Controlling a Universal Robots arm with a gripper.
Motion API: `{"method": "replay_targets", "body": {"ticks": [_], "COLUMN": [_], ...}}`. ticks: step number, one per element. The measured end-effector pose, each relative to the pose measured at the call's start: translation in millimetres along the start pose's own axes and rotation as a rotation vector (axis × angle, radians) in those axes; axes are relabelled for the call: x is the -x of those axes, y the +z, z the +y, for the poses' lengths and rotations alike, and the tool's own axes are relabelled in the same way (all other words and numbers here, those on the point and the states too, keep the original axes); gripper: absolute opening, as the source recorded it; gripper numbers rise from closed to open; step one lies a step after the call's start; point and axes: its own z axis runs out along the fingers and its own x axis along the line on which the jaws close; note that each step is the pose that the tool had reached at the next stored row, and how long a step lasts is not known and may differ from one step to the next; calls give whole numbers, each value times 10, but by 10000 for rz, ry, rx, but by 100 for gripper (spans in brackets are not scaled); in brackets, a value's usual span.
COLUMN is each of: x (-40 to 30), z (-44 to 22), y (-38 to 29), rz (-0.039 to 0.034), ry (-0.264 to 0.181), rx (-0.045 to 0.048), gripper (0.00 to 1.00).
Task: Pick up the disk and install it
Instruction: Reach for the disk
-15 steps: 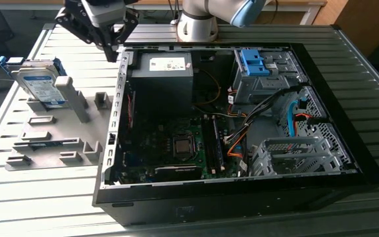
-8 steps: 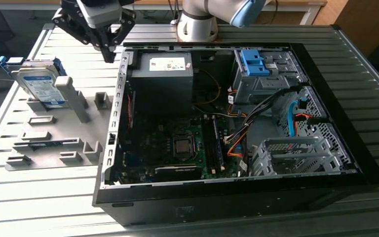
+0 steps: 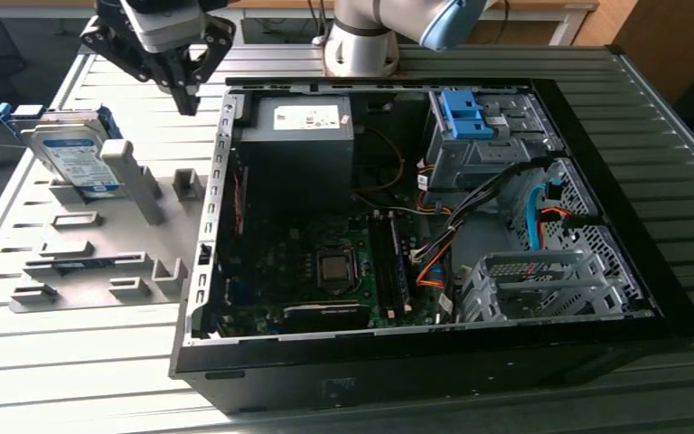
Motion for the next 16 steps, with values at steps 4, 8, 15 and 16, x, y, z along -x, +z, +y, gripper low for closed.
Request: {"method": "replay_targets", "body": {"ticks": [4, 8, 15, 16], "x": [-3, -3, -19, -34], "z": [-1, -1, -2, -3], "y": [1, 0, 1, 0], "rz": [1, 1, 1, 2], "ry": [0, 0, 1, 0], "rx": [2, 2, 3, 2], "gripper": [11, 11, 11, 11]}}
